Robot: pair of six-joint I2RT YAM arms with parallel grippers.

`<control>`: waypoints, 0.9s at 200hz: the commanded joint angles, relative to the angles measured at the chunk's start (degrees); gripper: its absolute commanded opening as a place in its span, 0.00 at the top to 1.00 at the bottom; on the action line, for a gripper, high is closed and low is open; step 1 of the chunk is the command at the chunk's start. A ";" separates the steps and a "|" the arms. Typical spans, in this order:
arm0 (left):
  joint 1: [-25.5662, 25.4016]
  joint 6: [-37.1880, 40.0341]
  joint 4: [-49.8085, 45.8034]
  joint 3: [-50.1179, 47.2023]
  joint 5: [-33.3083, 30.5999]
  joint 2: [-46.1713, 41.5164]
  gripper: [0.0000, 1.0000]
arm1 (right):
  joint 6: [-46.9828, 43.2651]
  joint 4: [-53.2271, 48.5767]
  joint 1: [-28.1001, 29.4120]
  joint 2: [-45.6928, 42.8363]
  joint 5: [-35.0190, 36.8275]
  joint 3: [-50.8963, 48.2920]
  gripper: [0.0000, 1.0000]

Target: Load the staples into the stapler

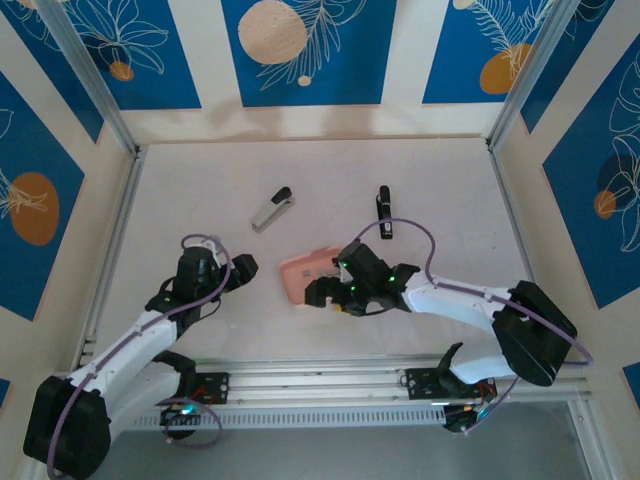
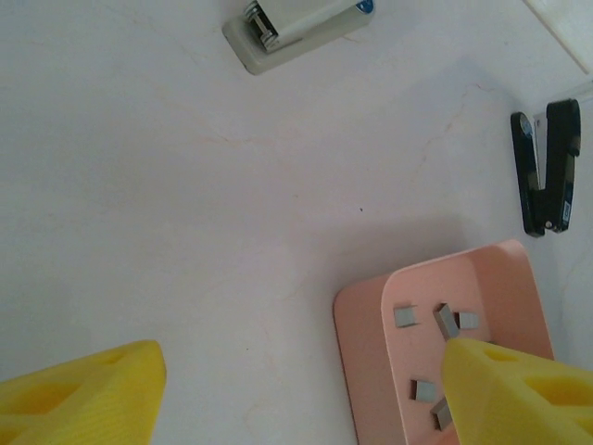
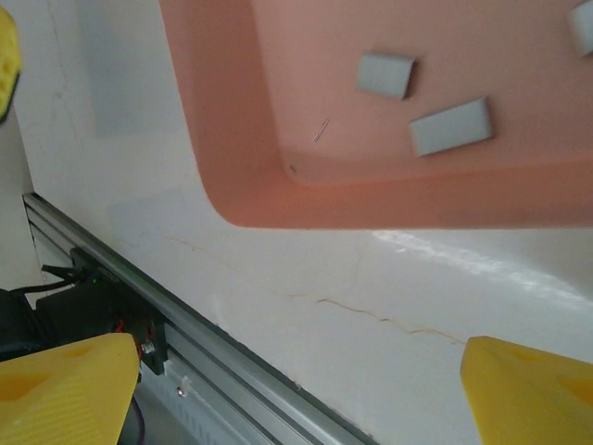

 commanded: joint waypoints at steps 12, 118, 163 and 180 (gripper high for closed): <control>-0.52 0.17 1.38 0.25 -2.26 0.36 0.21 | 3.54 5.34 2.14 4.15 -1.52 1.35 0.10; -0.47 0.43 -1.42 2.25 -3.12 0.34 0.20 | 7.46 16.99 1.49 17.27 -1.66 7.01 0.11; -0.52 1.14 -2.17 3.89 -2.53 2.43 0.20 | 5.15 16.93 -3.32 21.63 -1.24 12.20 0.11; -0.52 1.35 -2.22 4.45 -2.91 3.31 0.20 | 3.23 16.43 -5.98 23.97 -3.58 14.90 0.12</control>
